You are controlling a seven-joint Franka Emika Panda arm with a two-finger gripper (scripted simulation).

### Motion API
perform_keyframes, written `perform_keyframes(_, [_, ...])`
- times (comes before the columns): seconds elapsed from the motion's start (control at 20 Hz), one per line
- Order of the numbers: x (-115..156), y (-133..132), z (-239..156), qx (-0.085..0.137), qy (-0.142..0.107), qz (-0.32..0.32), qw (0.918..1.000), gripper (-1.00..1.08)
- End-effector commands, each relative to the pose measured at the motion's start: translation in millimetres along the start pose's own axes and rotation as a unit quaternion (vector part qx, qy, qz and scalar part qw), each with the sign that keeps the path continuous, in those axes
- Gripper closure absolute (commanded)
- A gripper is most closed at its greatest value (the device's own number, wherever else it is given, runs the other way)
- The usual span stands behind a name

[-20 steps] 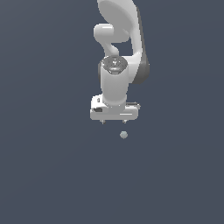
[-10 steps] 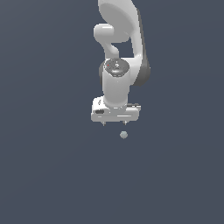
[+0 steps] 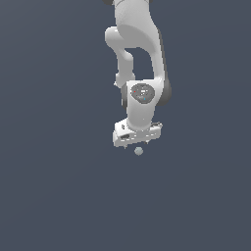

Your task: Pick up the object and move it to a goal position.

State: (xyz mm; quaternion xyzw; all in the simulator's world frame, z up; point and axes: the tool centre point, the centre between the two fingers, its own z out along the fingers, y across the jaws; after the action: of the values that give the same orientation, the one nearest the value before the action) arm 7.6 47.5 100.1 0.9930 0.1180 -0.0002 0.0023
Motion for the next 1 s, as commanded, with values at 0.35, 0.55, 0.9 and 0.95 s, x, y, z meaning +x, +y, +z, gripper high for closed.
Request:
perform_keyframes(0.35, [0.4, -20.5, 28.9, 0.002, 0.001, -0.054, 0.9985, -0.92])
perform_keyframes(0.55, [-0.1, -19.6, 30.9, 0.002, 0.0, -0.051, 0.9987, -0.92])
perform_keyframes(0.9, [-0.9, -20.6, 60.5, 0.002, 0.0, -0.053, 0.9986, -0.92])
perform_keyframes(0.95, [-1.0, -20.7, 65.3, 0.002, 0.0, -0.054, 0.9986, -0.92])
